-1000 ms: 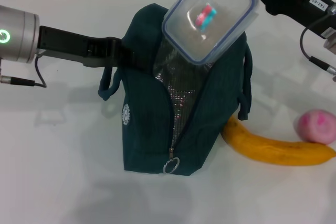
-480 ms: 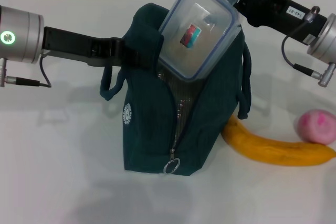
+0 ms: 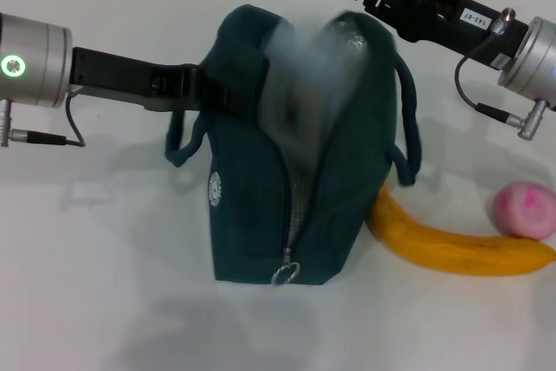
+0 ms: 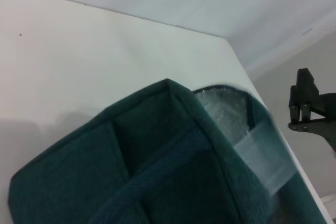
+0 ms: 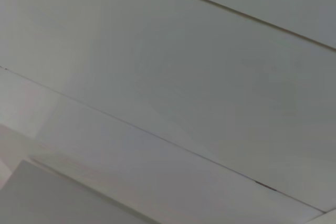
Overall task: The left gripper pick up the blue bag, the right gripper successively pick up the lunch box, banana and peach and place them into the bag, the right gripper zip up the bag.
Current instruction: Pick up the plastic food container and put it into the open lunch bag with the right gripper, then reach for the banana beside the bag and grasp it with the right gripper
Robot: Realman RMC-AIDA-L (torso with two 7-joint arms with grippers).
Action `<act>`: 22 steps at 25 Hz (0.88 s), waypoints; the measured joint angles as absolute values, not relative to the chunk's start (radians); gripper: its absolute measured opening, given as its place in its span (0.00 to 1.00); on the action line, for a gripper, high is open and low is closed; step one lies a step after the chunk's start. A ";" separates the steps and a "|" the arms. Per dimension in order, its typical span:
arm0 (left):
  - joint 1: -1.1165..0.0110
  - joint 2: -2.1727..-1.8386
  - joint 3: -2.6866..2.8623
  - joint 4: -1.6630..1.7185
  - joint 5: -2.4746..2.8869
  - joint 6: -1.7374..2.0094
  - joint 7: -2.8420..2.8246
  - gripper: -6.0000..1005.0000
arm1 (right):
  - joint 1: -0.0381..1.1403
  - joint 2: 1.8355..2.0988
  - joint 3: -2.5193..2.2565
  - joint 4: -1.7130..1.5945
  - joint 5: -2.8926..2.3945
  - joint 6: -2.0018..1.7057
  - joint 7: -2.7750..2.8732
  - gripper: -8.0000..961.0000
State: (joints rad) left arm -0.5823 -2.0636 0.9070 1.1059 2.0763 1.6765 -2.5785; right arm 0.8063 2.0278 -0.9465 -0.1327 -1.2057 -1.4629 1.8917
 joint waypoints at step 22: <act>-0.566 -2.062 0.841 1.047 2.073 1.666 -2.521 0.05 | 0.793 1.870 -1.137 -0.589 -1.391 -1.574 1.973 0.88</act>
State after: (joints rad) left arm -0.5656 -2.0620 0.8412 1.0465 2.0734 1.6658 -2.5206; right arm 0.7926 1.8697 -1.1365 -0.5894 -1.3913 -1.5740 1.9726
